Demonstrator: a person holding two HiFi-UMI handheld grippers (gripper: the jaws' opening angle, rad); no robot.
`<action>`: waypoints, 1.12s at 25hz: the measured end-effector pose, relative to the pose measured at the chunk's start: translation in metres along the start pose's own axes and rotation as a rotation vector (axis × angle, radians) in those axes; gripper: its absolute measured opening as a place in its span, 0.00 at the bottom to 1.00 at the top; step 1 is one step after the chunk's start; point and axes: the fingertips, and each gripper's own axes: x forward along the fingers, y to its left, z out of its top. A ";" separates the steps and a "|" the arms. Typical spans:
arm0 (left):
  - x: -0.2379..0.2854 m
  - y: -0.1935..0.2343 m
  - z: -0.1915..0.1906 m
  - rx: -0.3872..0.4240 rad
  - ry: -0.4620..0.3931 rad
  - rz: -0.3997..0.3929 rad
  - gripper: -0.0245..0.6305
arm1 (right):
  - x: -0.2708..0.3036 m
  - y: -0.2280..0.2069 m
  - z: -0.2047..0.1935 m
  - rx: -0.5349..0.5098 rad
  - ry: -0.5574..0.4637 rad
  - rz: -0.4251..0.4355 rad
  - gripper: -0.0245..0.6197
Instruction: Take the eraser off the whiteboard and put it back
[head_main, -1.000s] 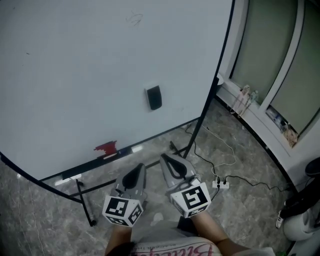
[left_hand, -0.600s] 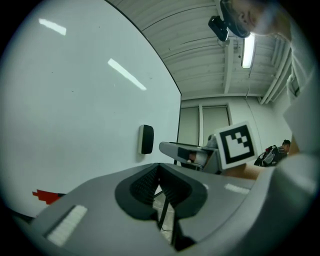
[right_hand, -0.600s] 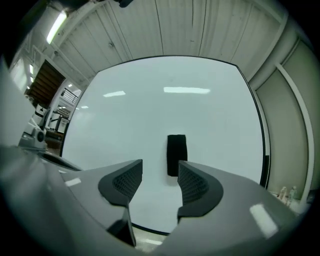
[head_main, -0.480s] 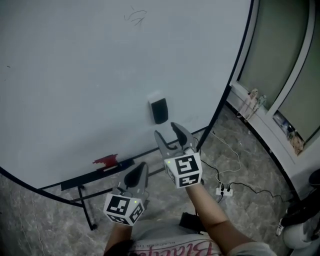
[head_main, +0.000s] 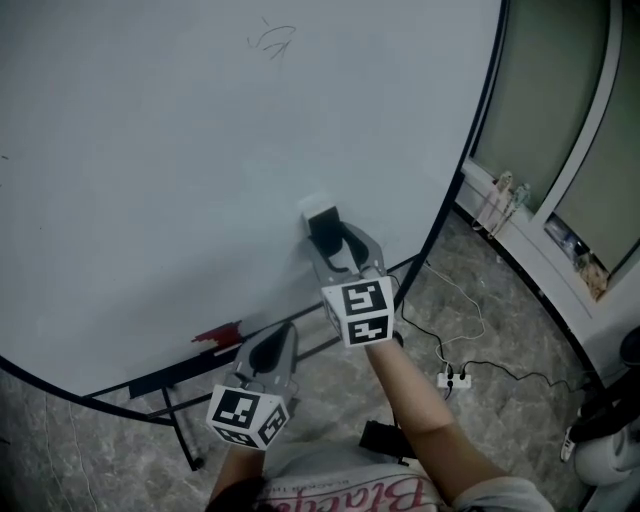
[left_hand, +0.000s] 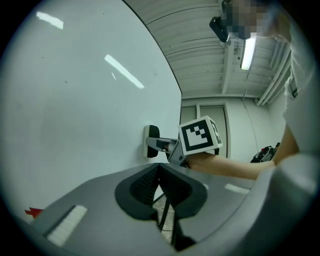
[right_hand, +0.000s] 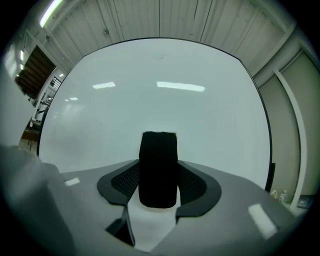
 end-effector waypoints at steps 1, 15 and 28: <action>-0.001 0.002 0.000 -0.004 0.000 0.001 0.04 | 0.000 0.000 -0.001 -0.002 0.006 -0.004 0.39; -0.011 -0.005 0.003 -0.009 -0.013 -0.035 0.04 | -0.078 0.009 0.009 0.041 0.013 0.003 0.38; -0.014 -0.012 0.012 -0.009 -0.053 -0.040 0.04 | -0.168 0.057 -0.019 0.104 0.028 0.013 0.38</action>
